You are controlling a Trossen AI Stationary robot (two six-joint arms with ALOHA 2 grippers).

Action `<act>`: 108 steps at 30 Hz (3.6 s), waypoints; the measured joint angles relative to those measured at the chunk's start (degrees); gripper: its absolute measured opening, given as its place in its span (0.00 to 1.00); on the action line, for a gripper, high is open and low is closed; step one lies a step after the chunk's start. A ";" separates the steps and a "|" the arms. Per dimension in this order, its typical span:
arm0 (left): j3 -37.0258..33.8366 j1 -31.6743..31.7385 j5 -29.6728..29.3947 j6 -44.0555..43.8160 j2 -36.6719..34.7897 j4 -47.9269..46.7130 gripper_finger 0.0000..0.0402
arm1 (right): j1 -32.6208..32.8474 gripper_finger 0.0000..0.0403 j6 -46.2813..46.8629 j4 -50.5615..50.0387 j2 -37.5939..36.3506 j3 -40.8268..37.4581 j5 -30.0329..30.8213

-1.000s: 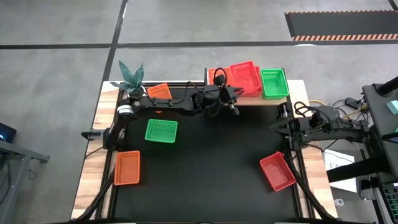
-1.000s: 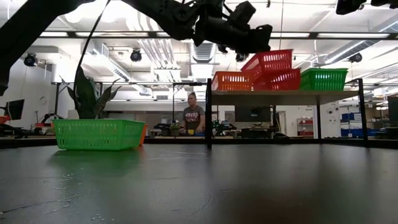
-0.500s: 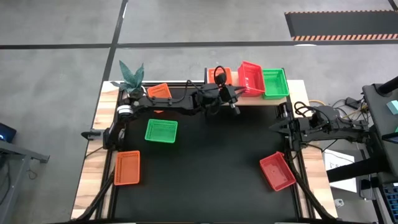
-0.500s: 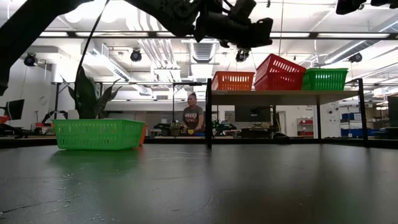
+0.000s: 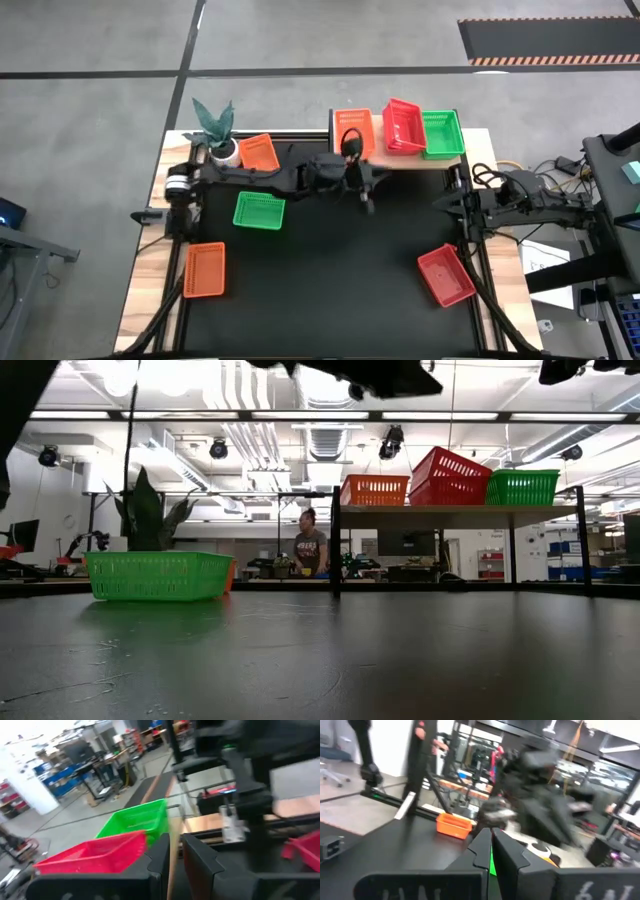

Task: Stack baskets on shelf by color
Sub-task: Stack the left red bin on the other red bin on the shelf, then stack the green bin on the other green bins on the shelf

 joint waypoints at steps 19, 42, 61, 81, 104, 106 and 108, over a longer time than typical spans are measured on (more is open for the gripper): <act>-37.32 -12.80 -12.52 1.95 -24.69 19.49 0.09 | -0.04 0.02 -4.98 11.44 18.55 4.65 25.79; -44.84 -13.29 -12.53 1.92 -28.19 29.26 0.09 | -20.74 0.02 -15.60 -28.60 53.35 55.60 12.41; -44.84 -13.32 -12.53 1.97 -28.17 29.24 0.09 | -55.07 0.02 -22.96 -30.92 67.90 57.17 -33.83; -44.84 -13.32 -12.55 2.10 -28.17 29.21 0.09 | -55.65 0.02 -24.09 -28.74 69.38 57.00 -36.06; -44.84 -13.34 -12.55 1.90 -28.15 29.24 0.09 | -55.20 0.02 -16.50 -23.69 63.48 51.48 -37.36; -44.84 -13.34 -12.55 1.88 -28.15 29.24 0.09 | -54.39 0.02 -13.09 -24.62 60.88 51.38 -37.23; -44.84 -13.32 -12.55 1.35 -28.15 29.22 0.09 | -52.58 0.02 -11.39 -26.80 58.24 50.91 -37.04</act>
